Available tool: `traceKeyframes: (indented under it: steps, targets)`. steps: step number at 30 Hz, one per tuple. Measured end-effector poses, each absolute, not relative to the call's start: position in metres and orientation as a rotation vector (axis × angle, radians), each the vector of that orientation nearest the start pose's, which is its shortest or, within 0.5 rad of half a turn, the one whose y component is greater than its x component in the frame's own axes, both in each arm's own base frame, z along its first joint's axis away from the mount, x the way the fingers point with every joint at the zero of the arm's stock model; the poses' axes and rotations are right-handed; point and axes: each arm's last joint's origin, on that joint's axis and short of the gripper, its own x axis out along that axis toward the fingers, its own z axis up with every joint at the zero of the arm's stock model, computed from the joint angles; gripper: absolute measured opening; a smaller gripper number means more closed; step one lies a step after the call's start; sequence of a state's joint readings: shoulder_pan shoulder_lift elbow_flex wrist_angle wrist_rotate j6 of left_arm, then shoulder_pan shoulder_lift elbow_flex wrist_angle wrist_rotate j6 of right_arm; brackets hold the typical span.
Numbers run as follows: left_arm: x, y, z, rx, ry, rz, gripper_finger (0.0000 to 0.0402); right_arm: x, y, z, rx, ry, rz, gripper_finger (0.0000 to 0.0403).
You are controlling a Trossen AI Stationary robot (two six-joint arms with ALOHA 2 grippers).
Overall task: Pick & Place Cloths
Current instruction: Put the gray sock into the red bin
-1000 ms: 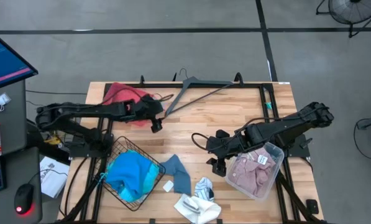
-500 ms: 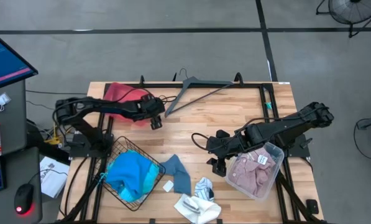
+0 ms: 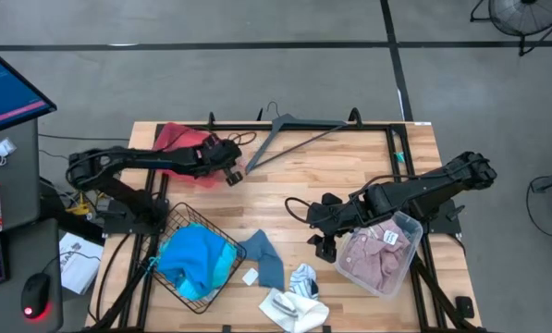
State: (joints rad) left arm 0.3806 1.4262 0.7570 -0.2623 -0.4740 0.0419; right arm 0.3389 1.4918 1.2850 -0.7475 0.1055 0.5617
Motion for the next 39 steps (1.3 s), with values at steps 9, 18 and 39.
traceKeyframes:
  steps: [9,18,39]
  targets:
    - [0.203,0.104,0.247,0.092,0.760,0.953,0.0000,0.291,0.099,0.296,0.306,0.957,-0.050,0.0225]
    - [0.189,0.090,0.274,0.039,0.601,0.665,0.0035,0.291,0.099,0.296,0.305,0.957,-0.050,0.0225]
    - [0.239,0.079,0.235,0.152,0.723,0.550,0.0282,0.291,0.099,0.296,0.322,0.958,-0.058,0.0225]
